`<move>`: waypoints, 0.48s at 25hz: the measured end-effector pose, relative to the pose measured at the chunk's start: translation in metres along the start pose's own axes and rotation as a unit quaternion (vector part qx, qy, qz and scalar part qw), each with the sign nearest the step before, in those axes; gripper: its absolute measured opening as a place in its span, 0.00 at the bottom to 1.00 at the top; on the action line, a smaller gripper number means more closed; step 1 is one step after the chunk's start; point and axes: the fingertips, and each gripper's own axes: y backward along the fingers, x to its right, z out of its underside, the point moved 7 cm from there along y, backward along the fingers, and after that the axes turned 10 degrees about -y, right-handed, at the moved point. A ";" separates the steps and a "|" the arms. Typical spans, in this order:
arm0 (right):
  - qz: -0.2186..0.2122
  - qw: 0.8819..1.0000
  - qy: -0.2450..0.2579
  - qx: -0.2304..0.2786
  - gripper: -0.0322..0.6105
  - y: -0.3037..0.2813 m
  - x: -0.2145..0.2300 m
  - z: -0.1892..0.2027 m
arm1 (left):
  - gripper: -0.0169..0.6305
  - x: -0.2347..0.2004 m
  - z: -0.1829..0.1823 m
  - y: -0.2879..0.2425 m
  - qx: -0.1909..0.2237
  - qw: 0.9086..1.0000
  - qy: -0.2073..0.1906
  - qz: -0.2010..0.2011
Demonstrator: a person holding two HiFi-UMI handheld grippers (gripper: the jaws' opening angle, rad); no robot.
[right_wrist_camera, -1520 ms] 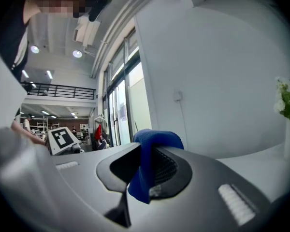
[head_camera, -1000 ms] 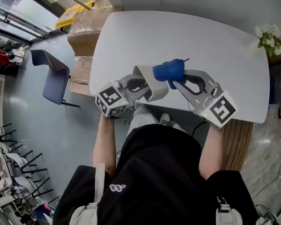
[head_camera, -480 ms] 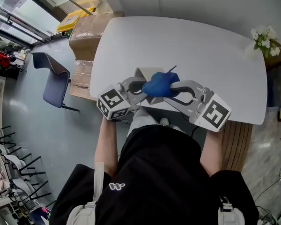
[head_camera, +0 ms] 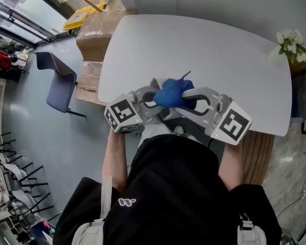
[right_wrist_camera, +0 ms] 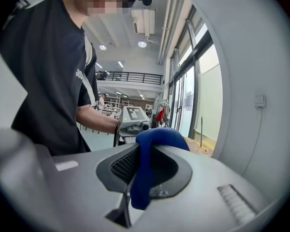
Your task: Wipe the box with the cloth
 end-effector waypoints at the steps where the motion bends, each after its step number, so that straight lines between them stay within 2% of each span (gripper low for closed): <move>1: -0.002 1.000 0.002 -0.008 0.13 -0.001 -0.001 0.000 | 0.11 0.001 0.000 -0.001 -0.006 1.000 -0.012 0.005; 4: -0.007 1.000 0.010 -0.019 0.13 -0.003 -0.001 0.000 | 0.11 0.006 -0.003 -0.003 -0.024 0.999 -0.041 0.020; 12: 0.009 1.000 0.005 -0.013 0.13 -0.001 0.013 -0.004 | 0.11 0.014 -0.012 -0.011 -0.020 0.997 -0.056 0.058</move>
